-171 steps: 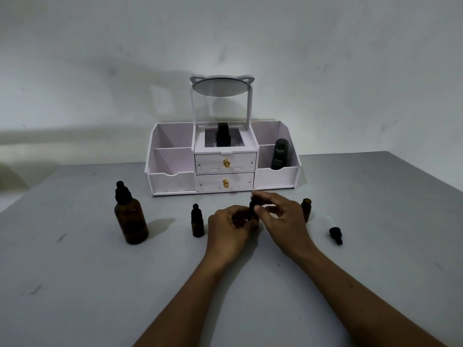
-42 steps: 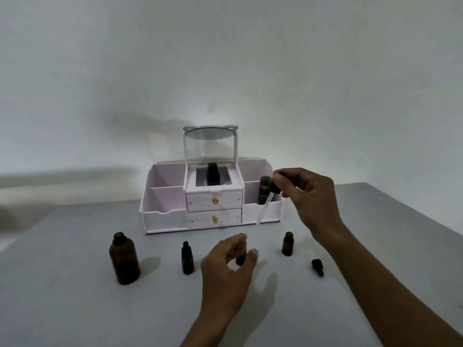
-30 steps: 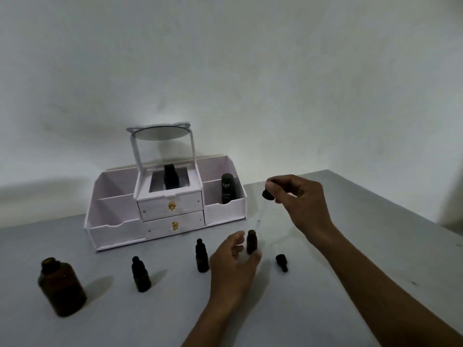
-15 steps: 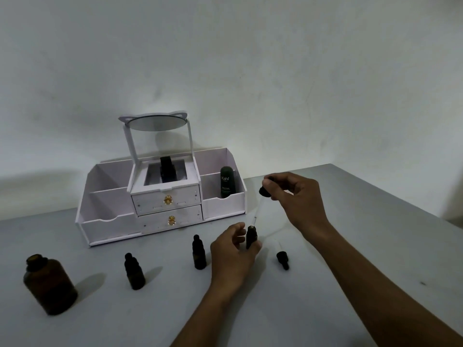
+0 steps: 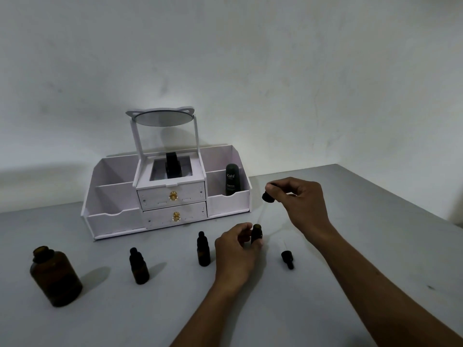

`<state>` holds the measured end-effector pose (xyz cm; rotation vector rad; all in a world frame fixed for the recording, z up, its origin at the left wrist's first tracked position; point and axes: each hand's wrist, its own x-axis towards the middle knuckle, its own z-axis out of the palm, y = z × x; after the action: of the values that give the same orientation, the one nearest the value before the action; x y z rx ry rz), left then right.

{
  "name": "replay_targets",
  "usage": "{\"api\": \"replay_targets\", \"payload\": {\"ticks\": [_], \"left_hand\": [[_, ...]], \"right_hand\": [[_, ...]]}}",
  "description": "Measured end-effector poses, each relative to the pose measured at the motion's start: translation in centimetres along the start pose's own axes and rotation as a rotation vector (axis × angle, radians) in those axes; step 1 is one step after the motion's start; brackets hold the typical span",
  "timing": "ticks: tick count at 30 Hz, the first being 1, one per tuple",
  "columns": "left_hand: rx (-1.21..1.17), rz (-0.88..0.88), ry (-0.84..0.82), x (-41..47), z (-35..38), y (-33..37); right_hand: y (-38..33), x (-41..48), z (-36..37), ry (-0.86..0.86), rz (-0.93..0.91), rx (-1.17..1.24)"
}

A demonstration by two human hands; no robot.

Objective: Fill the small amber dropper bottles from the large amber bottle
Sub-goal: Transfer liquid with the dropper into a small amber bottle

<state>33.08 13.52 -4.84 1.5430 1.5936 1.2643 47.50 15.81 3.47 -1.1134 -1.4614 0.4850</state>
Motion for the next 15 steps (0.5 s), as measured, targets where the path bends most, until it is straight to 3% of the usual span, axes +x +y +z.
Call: {"api": "replay_targets", "payload": {"ticks": [15], "left_hand": [[-0.001, -0.021, -0.048, -0.8, -1.0, 0.7]], "right_hand": [[-2.4, -0.2, -0.1, 0.015, -0.107, 0.005]]}}
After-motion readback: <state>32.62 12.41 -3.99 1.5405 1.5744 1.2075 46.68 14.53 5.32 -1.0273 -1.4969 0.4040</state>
